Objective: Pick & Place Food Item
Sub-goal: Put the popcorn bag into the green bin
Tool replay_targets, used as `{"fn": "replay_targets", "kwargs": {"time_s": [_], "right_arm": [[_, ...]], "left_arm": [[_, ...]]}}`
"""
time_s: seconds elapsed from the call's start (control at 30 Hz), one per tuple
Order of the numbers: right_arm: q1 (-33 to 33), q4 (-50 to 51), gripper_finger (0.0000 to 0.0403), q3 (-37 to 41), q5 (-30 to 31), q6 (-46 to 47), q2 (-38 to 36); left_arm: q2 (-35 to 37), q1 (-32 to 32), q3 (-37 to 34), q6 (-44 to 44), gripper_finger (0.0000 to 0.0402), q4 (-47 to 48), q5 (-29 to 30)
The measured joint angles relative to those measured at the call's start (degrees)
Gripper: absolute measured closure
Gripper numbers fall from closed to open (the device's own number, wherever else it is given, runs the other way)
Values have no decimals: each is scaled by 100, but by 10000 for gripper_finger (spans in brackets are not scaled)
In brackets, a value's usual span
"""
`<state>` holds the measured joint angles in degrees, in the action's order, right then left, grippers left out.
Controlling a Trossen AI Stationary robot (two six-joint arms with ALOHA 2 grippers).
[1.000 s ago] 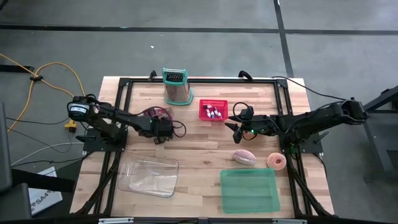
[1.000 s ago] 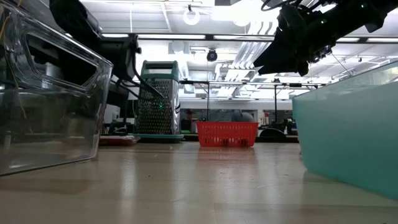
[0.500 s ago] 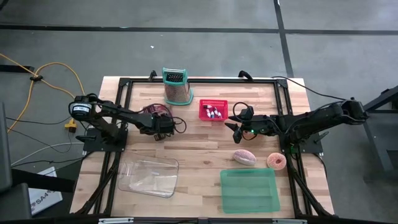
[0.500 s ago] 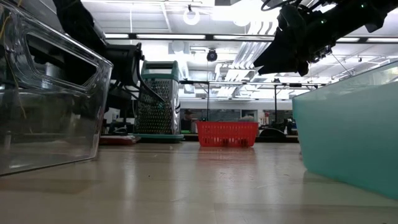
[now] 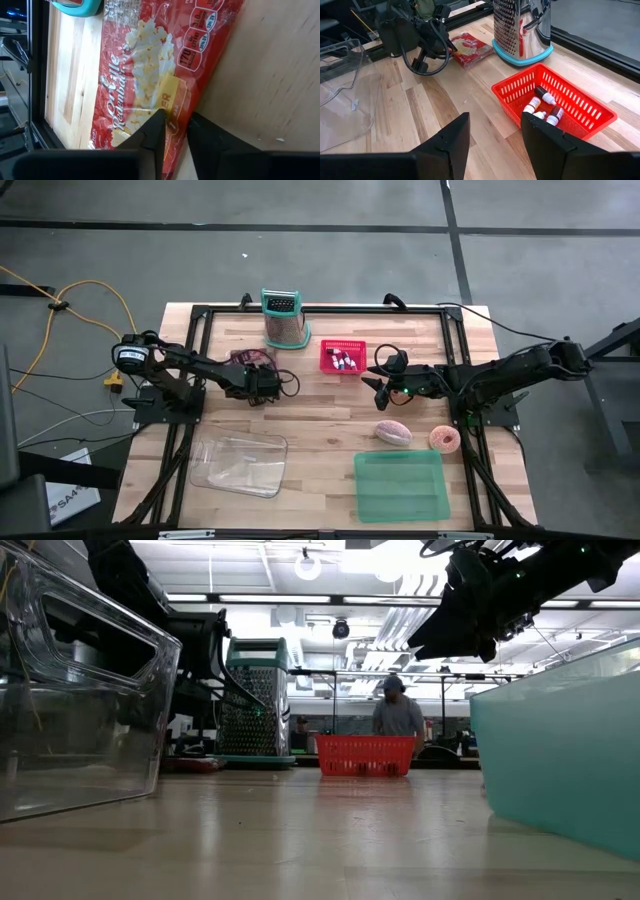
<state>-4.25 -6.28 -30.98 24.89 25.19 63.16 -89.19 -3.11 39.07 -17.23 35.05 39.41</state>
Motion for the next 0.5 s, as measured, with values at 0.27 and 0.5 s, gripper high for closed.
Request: {"fn": "replay_targets", "kwargs": {"time_s": [0.27,0.5], "right_arm": [[0,2,238,0,0,0,0],[0,2,238,0,2,0,0]], "left_arm": [[2,2,0,-25,350,-2,21],[9,-15,2,5,350,-145,-171]]}}
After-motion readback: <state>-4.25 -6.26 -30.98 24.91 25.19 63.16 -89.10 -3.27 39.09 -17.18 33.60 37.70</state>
